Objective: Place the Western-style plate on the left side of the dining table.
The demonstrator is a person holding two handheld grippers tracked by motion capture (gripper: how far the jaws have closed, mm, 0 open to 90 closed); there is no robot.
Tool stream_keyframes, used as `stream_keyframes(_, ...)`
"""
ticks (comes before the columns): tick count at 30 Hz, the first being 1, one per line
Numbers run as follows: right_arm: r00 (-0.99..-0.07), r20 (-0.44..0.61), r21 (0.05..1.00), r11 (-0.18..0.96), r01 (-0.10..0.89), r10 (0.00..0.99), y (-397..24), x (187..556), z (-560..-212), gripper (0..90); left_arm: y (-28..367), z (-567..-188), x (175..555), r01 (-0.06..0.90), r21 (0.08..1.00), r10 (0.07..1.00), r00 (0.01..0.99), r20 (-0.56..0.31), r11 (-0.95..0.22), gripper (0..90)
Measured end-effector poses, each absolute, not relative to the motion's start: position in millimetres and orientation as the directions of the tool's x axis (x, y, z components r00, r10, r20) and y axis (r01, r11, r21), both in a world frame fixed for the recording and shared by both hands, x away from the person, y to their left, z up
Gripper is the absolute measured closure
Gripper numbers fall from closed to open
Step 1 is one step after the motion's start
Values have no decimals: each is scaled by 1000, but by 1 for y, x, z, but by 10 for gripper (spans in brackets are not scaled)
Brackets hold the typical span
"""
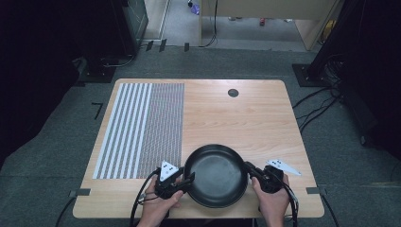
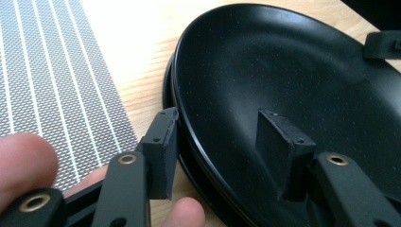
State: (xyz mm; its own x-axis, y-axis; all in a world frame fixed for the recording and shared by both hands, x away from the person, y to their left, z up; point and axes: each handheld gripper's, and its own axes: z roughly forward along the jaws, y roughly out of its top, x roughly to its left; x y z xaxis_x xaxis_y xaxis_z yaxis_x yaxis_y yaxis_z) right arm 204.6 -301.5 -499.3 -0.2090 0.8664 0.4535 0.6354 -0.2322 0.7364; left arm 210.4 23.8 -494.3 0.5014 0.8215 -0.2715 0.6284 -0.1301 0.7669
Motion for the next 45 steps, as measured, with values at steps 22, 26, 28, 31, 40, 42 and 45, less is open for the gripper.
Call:
stream_keyframes(22, -195, 623, 644, -355, 678, 757, -300, 208, -513, 859, 40, -487, 223, 791, 612, 754, 410, -513, -14, 543)
stream_keyframes(26, -210, 624, 646, -346, 680, 753, -294, 208, -514, 854, 39, -485, 221, 790, 609, 751, 442, -491, -67, 449)
stream_keyframes(28, -207, 620, 649, -347, 677, 756, -293, 208, -515, 854, 40, -485, 222, 796, 603, 744, 438, -504, -60, 447)
stream_keyframes(31, -208, 621, 651, -350, 674, 756, -293, 207, -515, 853, 47, -488, 225, 822, 569, 743, 376, -553, 8, 619)
stream_keyframes(40, -197, 605, 663, -352, 661, 771, -289, 205, -515, 848, 65, -503, 234, 847, 522, 634, 351, -689, 99, 730)
stream_keyframes(42, -192, 599, 668, -353, 656, 777, -288, 205, -515, 848, 65, -503, 235, 850, 516, 632, 343, -695, 107, 733)
stream_keyframes(45, -191, 599, 669, -354, 654, 778, -287, 204, -515, 849, 65, -501, 236, 862, 491, 640, 308, -704, 125, 744)
